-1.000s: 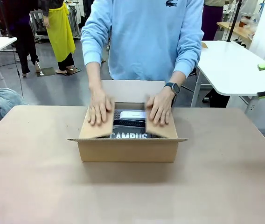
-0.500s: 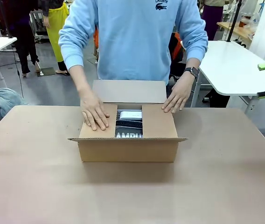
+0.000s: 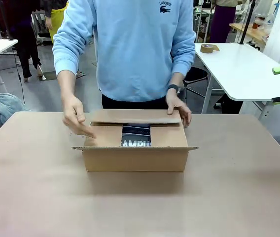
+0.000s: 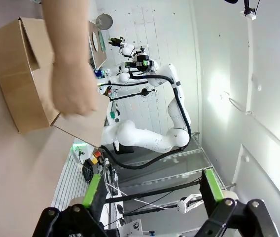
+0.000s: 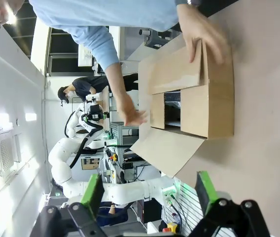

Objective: Pack the gift set into the box.
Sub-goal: Press and hold the closed box until the human finishes sealing it.

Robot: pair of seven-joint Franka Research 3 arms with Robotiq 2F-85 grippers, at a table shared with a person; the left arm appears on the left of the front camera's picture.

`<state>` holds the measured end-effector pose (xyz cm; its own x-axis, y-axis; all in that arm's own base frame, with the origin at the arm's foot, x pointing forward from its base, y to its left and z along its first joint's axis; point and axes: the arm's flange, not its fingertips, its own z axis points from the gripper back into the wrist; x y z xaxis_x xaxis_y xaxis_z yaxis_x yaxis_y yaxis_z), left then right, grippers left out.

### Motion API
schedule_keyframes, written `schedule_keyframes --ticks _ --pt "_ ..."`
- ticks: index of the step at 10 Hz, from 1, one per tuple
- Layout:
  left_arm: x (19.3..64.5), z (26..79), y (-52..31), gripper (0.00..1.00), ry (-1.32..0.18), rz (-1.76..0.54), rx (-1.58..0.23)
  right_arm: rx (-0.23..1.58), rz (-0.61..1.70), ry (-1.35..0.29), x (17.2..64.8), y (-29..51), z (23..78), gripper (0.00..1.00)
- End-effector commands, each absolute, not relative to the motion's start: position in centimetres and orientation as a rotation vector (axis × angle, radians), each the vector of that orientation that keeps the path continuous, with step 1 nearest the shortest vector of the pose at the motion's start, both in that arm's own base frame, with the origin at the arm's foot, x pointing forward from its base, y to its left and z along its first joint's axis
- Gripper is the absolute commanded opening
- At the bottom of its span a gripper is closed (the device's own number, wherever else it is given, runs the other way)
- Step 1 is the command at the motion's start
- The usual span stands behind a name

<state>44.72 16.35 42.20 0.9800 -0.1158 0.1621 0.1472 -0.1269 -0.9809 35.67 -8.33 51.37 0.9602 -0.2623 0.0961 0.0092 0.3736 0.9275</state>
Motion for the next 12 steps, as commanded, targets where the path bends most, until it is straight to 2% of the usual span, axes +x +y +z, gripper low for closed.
schedule_keyframes --ticks 1,12 --pt "44.45 42.20 16.47 1.00 -0.029 -0.238 -1.673 1.189 -0.155 -0.259 35.75 -8.36 51.36 1.00" --pt "44.45 42.20 16.47 1.00 -0.029 -0.238 -1.673 1.189 -0.155 -0.259 35.75 -8.36 51.36 1.00"
